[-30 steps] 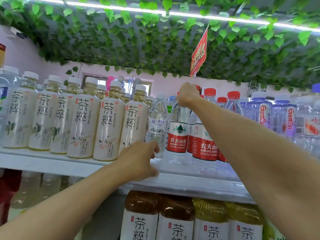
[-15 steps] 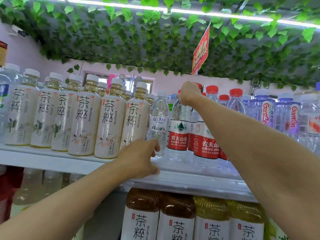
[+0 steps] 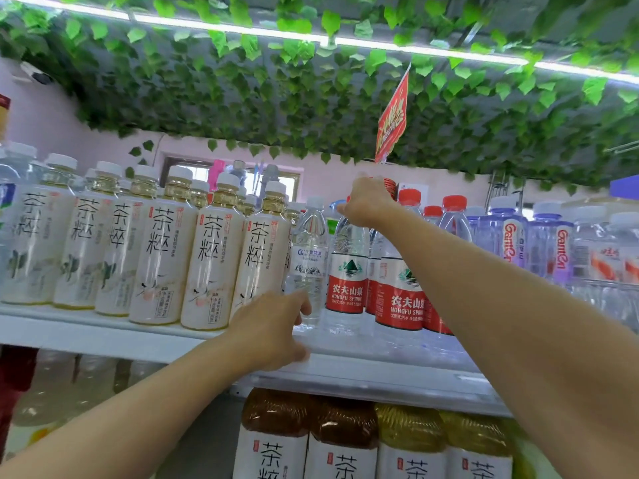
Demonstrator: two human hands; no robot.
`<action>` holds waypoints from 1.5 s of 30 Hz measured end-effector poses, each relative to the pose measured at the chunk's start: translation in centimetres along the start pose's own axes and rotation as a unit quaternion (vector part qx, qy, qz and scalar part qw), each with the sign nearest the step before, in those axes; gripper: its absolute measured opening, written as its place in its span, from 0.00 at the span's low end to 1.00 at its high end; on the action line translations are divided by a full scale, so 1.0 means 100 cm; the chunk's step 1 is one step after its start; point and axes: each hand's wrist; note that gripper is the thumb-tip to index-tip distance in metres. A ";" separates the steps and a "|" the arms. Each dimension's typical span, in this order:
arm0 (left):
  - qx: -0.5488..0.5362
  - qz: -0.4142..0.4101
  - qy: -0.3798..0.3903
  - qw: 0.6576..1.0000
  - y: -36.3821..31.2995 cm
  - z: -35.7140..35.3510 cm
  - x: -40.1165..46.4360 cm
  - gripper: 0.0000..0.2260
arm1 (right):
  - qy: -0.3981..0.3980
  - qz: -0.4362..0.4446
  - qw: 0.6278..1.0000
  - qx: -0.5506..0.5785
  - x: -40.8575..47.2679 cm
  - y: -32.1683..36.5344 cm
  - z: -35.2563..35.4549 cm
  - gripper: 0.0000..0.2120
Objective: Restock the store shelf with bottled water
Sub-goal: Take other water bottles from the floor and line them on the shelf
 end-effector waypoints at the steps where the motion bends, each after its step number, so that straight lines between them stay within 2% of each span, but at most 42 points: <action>1: -0.001 0.000 -0.001 1.000 0.000 0.000 0.000 0.25 | -0.007 0.006 1.000 0.006 -0.004 0.000 0.004 0.26; 7: -0.016 0.004 -0.009 1.000 -0.005 0.004 -0.006 0.27 | -0.015 0.039 0.999 0.025 -0.040 0.009 0.029 0.29; 13: -0.060 -0.003 -0.053 0.997 -0.009 0.011 -0.023 0.28 | 0.002 0.036 0.999 0.034 -0.087 0.026 0.040 0.30; 17: -0.138 -0.027 -0.083 0.987 -0.017 0.006 -0.049 0.24 | 0.007 0.038 0.999 0.036 -0.130 0.035 0.039 0.29; 20: -0.194 -0.054 -0.076 0.977 -0.022 -0.009 -0.074 0.20 | 0.010 0.039 0.998 0.043 -0.167 0.037 0.033 0.27; 29: -0.232 -0.014 0.081 0.969 -0.035 -0.101 -0.132 0.16 | 0.070 -0.018 0.993 0.091 -0.293 0.010 -0.001 0.24; 34: -0.208 0.016 0.184 0.961 -0.048 -0.148 -0.170 0.18 | 0.148 -0.066 0.979 0.121 -0.370 -0.016 -0.028 0.27; 39: -0.174 0.056 0.244 0.953 -0.064 -0.200 -0.213 0.19 | 0.245 -0.088 0.951 0.164 -0.453 -0.058 -0.053 0.28; 45: -0.185 0.148 0.316 0.919 -0.081 -0.267 -0.290 0.17 | 0.362 -0.095 0.903 0.209 -0.561 -0.101 -0.089 0.30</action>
Point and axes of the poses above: each hand's wrist, its own x-axis towards the middle knuckle, its own z-axis out of the back of the hand, y = z × x, and after that the axes turned 8 degrees about z, right-handed
